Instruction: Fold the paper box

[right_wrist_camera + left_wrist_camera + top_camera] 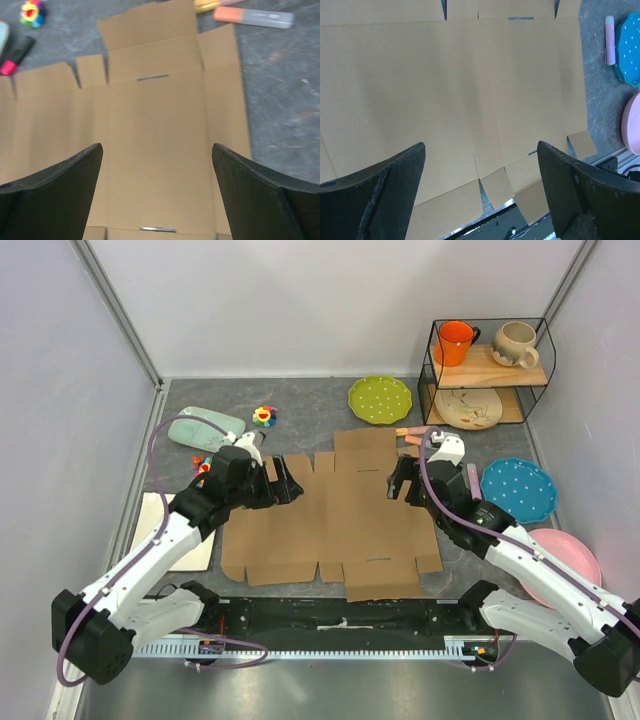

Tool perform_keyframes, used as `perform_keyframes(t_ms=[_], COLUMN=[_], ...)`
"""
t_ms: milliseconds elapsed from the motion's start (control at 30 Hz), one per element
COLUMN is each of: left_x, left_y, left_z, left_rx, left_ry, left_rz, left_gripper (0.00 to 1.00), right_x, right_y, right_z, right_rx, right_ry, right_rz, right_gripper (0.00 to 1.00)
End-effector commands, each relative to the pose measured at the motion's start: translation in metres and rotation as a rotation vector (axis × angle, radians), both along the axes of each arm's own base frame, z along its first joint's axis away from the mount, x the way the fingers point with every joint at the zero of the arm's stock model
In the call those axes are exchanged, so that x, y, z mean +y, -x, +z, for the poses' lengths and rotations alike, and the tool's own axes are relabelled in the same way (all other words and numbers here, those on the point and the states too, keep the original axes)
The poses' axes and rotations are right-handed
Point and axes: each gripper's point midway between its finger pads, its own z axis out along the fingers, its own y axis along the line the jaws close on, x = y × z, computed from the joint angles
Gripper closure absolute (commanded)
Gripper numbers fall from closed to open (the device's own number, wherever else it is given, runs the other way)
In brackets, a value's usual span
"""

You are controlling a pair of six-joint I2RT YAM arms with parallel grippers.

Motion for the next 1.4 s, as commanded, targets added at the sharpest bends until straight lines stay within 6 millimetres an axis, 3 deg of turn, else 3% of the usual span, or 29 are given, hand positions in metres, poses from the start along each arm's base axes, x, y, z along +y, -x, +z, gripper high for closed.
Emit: perform_keyframes(t_ms=[0,100,133,200,233,333,367,400,467,600,767,800,867,1000,1100,1367], left_x=[0.006,0.002,0.002,-0.001,-0.002,-0.001,-0.001,-0.003,-0.003,-0.003,-0.005,-0.005,-0.008,-0.009,-0.009,-0.011], left_y=[0.01,0.021,0.025,0.027,0.027,0.023,0.022,0.021,0.02,0.021,0.022,0.023,0.025,0.03,0.032,0.027], left_z=[-0.008,-0.01,-0.019,-0.015,-0.015,-0.01,-0.009,-0.005,-0.003,0.0,-0.002,-0.003,-0.005,-0.009,-0.014,-0.018], left_rx=[0.011,-0.001,0.004,-0.036,-0.042,-0.057,-0.059,-0.067,-0.07,-0.076,-0.069,-0.068,-0.064,-0.045,-0.032,-0.026], left_ry=[0.056,0.098,0.101,0.128,0.13,0.12,0.12,0.125,0.124,0.124,0.116,0.115,0.109,0.109,0.107,0.103], left_rz=[0.06,0.019,0.01,-0.022,-0.027,-0.025,-0.024,-0.026,-0.031,-0.032,-0.056,-0.064,-0.09,-0.115,-0.118,-0.115], left_gripper=[0.0,0.01,0.02,0.04,0.05,0.06,0.06,0.06,0.07,0.07,0.07,0.07,0.07,0.07,0.07,0.07], right_x=[-0.039,-0.049,-0.051,-0.053,-0.054,-0.057,-0.069,-0.066,-0.079,-0.086,-0.073,-0.07,-0.059,-0.055,-0.049,-0.039], right_y=[0.005,0.005,0.006,0.004,0.005,-0.004,-0.011,-0.007,-0.018,-0.016,-0.017,-0.011,-0.015,-0.007,-0.007,-0.006], right_z=[0.011,0.002,-0.012,-0.028,-0.046,-0.07,-0.074,-0.085,-0.085,-0.108,-0.132,-0.144,-0.141,-0.164,-0.165,-0.169], right_rx=[-0.021,-0.018,0.008,0.045,0.091,0.138,0.14,0.164,0.139,0.193,0.249,0.275,0.244,0.287,0.287,0.316], right_ry=[0.142,0.185,0.208,0.209,0.226,0.153,0.126,0.077,0.0,-0.027,-0.159,-0.19,-0.269,-0.282,-0.303,-0.317], right_rz=[-0.113,-0.145,-0.15,-0.179,-0.182,-0.189,-0.225,-0.188,-0.225,-0.211,-0.183,-0.176,-0.149,-0.129,-0.104,-0.042], right_gripper=[0.02,0.02,0.02,0.02,0.02,0.02,0.02,0.02,0.02,0.02,0.02,0.02,0.02,0.02,0.02,0.36])
